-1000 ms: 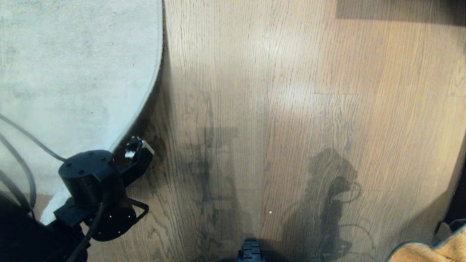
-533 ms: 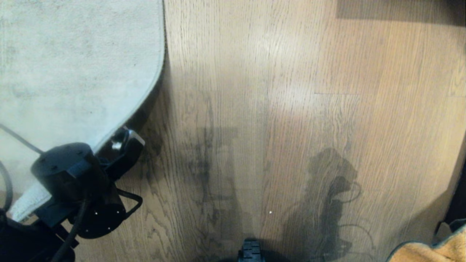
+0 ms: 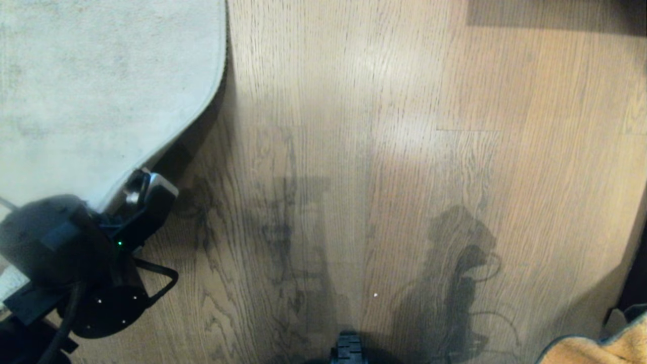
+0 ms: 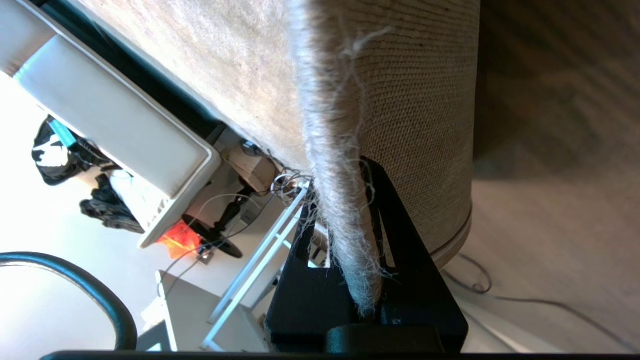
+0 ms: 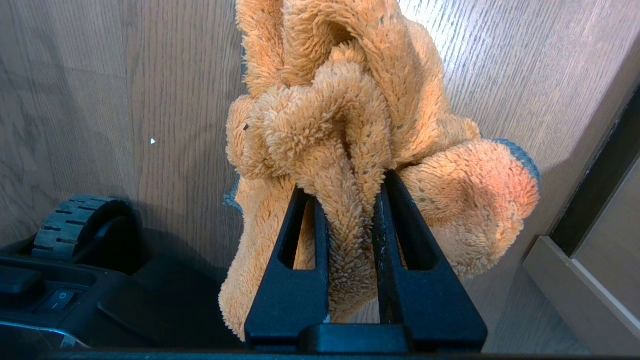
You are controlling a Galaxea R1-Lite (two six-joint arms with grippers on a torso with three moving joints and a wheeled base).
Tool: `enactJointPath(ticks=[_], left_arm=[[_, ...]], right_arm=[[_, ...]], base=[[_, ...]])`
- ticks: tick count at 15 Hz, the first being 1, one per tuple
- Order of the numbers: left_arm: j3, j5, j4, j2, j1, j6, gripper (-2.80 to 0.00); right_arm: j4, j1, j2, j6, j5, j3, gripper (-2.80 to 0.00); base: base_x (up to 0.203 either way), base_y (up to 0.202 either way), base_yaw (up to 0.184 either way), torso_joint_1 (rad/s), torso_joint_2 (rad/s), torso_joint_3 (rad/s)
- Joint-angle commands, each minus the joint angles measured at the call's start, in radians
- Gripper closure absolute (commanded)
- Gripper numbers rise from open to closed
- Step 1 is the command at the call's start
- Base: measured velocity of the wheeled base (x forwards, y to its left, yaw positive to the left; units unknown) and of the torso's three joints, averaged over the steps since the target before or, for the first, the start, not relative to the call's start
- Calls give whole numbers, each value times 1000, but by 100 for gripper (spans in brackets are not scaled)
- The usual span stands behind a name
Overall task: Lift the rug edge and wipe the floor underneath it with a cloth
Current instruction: Lift up the carpet
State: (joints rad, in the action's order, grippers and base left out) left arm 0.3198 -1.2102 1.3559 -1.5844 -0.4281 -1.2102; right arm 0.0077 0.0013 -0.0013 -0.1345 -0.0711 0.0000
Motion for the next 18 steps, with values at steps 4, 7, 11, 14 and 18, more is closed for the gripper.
enactJointPath(ticks=[4,7,11,14,18], left_arm=[[8,-11,-165,152,2,-9,0],[1,-11,-181,195,6,-31,0],[19,6,-175,175,11,-37,0],[9,0,-175,186,9,-37,0],[-17,-1,-182,234,12,-38,0]], right_arm=[[0,0,1,-1,-1,0,0],[0,0,1,-2,-1,0,0],[0,0,1,-2,-1,0,0],[0,0,1,-2,-1,0,0],[0,0,1,-1,-1,0,0]], base=[[0,0,0,0,0,0],[0,0,0,0,0,0],[0,0,0,0,0,0],[0,0,0,0,0,0],[0,0,0,0,0,0]])
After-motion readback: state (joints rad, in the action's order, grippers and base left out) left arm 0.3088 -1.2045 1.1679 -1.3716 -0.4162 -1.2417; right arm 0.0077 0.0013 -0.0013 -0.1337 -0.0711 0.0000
